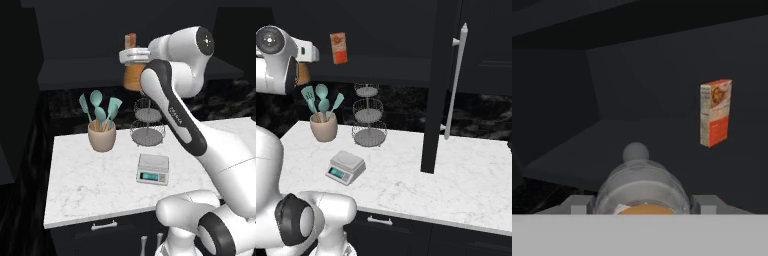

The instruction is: Pick the honey bottle and place it on the digital scale for weighing, and close the cabinet.

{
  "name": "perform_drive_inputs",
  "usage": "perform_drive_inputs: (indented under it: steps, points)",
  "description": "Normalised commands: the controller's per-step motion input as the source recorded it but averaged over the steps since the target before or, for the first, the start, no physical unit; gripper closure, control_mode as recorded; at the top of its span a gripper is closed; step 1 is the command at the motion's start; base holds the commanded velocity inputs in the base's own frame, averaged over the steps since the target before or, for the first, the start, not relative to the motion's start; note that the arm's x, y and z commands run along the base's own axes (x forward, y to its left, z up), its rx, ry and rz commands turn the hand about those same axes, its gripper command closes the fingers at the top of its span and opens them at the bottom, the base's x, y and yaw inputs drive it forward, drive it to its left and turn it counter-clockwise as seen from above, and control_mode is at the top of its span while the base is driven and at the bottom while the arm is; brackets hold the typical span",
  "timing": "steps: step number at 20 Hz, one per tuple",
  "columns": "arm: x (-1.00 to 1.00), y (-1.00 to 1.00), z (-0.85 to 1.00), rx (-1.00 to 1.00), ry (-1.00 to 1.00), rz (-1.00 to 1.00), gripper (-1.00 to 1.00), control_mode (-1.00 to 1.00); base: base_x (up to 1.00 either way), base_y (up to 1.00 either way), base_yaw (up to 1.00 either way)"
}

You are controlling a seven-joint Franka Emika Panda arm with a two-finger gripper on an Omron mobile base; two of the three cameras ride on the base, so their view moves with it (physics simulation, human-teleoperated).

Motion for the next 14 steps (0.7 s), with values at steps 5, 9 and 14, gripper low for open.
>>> perform_drive_inputs:
  steps: [5,9,14]
  points:
    - [-0.85,0.00,0.00,0.00,-0.01,0.00,1.00,-1.00,0.00,0.00,0.00]
    - [-0.63,0.00,0.00,0.01,0.00,0.00,1.00,-1.00,0.00,0.00,0.00]
    - [-0.71,-0.03,0.00,0.01,0.00,0.00,1.00,-1.00,0.00,0.00,0.00]
